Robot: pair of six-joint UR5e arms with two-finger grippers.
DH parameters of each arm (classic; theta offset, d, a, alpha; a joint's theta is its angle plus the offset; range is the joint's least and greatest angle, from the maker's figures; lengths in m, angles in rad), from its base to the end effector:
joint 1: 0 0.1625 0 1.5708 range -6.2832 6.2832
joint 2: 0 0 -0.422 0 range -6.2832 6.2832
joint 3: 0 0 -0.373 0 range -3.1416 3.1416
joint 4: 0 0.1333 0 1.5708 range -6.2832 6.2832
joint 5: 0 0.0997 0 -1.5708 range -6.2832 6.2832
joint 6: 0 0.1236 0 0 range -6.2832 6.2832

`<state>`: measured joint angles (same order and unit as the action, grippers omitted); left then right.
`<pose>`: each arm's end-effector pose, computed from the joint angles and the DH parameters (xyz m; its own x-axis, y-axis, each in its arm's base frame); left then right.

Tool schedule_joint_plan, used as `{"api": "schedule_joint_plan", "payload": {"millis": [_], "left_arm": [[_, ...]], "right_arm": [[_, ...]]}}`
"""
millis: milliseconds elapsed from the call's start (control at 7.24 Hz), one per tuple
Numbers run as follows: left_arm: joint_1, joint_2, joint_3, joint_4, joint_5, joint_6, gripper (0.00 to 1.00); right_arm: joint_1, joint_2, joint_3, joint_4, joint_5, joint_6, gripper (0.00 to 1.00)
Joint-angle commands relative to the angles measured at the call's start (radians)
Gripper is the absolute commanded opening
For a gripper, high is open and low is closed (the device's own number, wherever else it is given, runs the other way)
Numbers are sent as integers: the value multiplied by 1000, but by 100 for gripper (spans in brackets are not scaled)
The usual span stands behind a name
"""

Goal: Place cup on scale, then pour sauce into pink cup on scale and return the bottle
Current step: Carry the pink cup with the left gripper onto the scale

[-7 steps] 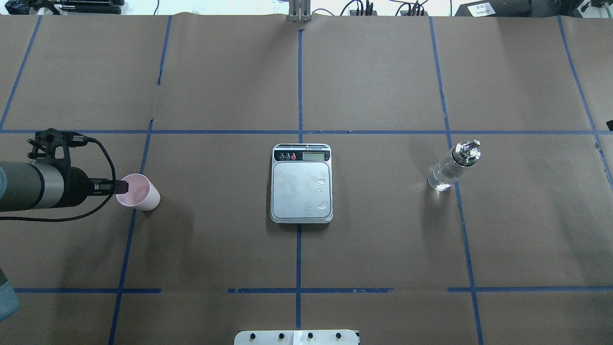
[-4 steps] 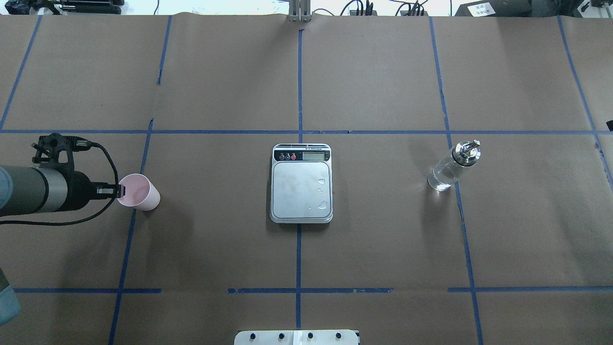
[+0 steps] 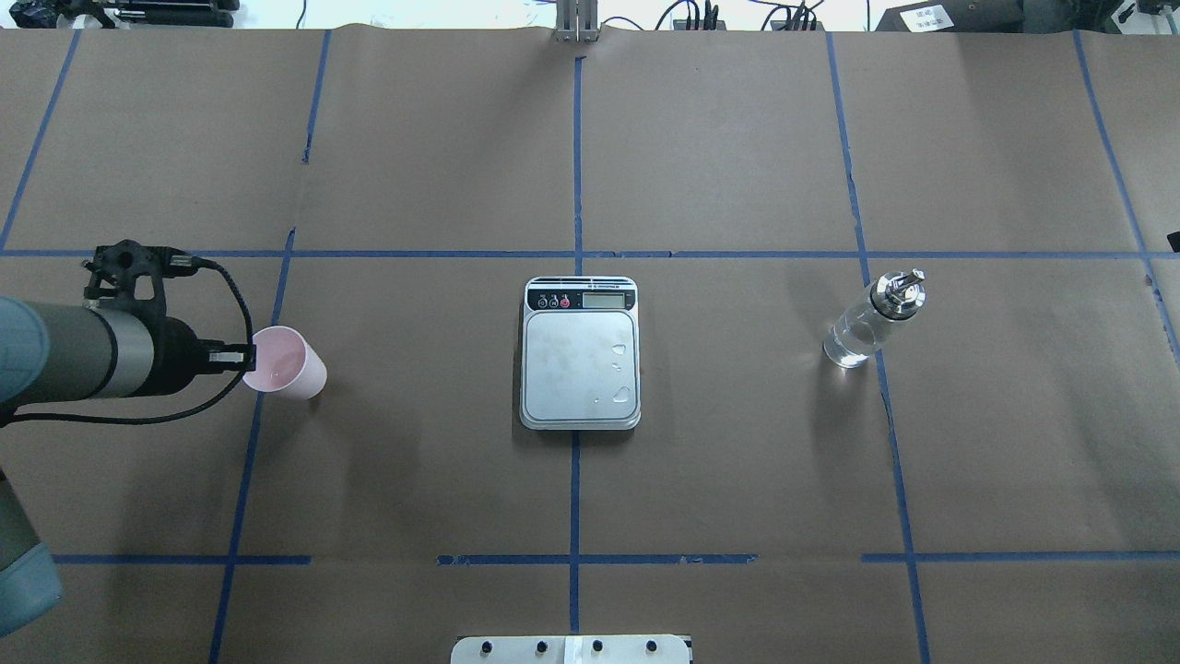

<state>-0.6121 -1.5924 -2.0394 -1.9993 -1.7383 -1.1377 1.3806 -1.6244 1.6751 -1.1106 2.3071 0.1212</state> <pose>0.3408 -0.3770 0.4035 0.6431 0.0541 -0.7639 0.2073 0.9479 0.2417 -0.0417 -0.4825 0.5961 0.6806 -0.3556 0.6406 0.0832 0.9062 0.4145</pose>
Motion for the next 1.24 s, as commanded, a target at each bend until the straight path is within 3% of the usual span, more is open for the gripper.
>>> {"api": "schedule_joint_plan", "payload": {"millis": [0,138,276,553,691,1106], "left_arm": [[9,-284,-21,336,-4,-7,0],[23,-451,13,484,-9,-31,0],[81,-581,92,516,-9,-156,0],[150,-746,250,511,-6,-273,0],[152,-792,308,510,-6,-284,0],[150,-784,315,510,-4,-278,0]], "right_arm": [[0,0,0,0,0,2,100],[0,0,2,0,0,2,100],[0,0,2,0,0,2,100],[-2,1,0,0,0,2,100],[0,1,0,0,0,2,100],[0,1,0,0,0,2,100]]}}
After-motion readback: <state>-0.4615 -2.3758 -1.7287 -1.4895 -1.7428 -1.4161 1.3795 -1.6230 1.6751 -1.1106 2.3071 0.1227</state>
